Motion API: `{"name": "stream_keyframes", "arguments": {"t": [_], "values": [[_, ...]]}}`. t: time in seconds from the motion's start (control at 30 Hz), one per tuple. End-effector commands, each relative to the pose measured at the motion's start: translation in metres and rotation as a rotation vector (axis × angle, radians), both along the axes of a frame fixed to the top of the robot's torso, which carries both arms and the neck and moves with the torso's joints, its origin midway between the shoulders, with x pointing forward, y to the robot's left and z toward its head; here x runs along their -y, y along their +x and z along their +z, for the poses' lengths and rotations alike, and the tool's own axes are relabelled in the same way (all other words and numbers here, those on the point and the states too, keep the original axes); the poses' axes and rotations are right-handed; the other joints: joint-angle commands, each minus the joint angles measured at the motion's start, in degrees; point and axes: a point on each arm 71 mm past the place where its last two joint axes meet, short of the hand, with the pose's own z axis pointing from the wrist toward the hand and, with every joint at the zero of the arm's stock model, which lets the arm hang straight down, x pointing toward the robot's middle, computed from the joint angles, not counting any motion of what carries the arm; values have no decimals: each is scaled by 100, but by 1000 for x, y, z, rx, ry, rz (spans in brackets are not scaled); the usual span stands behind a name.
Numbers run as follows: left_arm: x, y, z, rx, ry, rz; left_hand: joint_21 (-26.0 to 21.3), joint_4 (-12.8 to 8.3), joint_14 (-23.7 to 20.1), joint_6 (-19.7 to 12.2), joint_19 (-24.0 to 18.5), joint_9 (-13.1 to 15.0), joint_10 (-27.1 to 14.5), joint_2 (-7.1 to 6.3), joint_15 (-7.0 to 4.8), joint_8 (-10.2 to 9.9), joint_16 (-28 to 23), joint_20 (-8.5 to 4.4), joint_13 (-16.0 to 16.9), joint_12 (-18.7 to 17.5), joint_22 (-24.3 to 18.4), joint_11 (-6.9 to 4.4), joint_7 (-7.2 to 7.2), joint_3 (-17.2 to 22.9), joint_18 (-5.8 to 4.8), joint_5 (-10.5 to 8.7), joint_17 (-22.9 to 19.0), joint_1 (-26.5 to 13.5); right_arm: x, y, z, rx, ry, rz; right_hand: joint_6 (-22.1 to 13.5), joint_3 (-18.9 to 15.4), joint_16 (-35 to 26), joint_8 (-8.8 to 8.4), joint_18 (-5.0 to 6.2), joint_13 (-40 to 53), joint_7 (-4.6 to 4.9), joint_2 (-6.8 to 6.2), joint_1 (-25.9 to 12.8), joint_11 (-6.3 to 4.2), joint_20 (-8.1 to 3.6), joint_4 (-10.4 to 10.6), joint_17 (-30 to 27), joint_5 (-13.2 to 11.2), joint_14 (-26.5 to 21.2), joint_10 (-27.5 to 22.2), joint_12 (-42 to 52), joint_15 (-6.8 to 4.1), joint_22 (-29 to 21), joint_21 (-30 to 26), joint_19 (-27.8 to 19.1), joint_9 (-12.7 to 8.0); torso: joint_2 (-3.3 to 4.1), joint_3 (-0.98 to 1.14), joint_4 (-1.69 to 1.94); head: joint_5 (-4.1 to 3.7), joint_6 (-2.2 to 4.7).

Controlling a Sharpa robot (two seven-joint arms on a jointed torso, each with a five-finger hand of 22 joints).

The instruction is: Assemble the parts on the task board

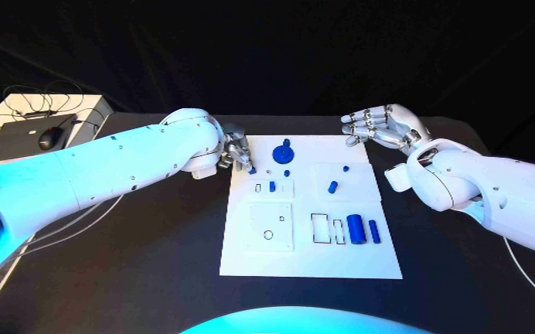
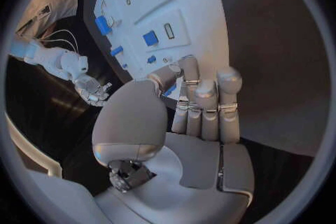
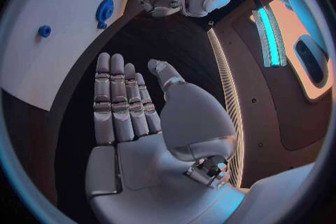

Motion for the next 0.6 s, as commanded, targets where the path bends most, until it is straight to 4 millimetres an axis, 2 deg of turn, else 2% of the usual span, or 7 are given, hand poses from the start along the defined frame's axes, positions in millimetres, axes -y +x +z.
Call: {"name": "stream_keyframes", "arguments": {"t": [0.03,0.17,0.23,0.37,0.6], "values": [[1,1,7,91,-46,6,127,4,116,173,89,281,118,-114,-21,403,45,-12,-23,-60,406,-19,-15,41,-101,248,142,-45,-1,-1,0,4,-1,14,-9,21,-24,-26,-84,-8,35,-44,16,16,5,21,1,20,5,42,-31,-25,7,37,-28,-9,0,-2,3,0,1],[-1,-1,10,118,-66,14,279,-3,265,259,173,403,286,-229,-61,442,96,-59,-46,-126,435,-69,-75,58,-150,489,360,-151,-1,-1,0,4,0,14,-9,21,-24,-26,-84,-8,35,-44,16,16,5,21,1,20,5,42,-31,-25,7,37,-28,-9,3,-4,3,-4,-3],[-2,-2,11,130,-77,19,417,-14,381,342,246,528,425,-319,-89,482,157,-93,-45,-162,464,-111,-137,22,-190,708,551,-227,0,-1,0,4,-1,13,-9,21,-24,-26,-84,-8,35,-44,16,16,5,21,1,20,5,42,-31,-25,7,37,-28,-9,3,-5,4,-4,-6],[-3,-5,12,133,-94,29,565,-34,458,382,317,814,595,-382,-118,497,138,-142,-6,-293,493,-148,-184,-73,-251,1069,757,-302,0,-1,0,5,-1,12,-9,21,-24,-26,-84,-8,35,-44,16,16,5,21,1,20,5,42,-31,-25,7,37,-28,-9,-2,-3,3,-3,-8],[-9,-11,12,93,-133,67,700,-76,545,446,358,1187,720,-396,-132,387,106,-148,194,-397,517,-182,-235,-48,-278,1175,1034,-434,0,-1,0,5,-1,11,-9,21,-24,-26,-84,-8,35,-44,16,16,5,21,1,20,5,42,-31,-25,7,37,-28,-9,-6,10,4,13,-3]]}}
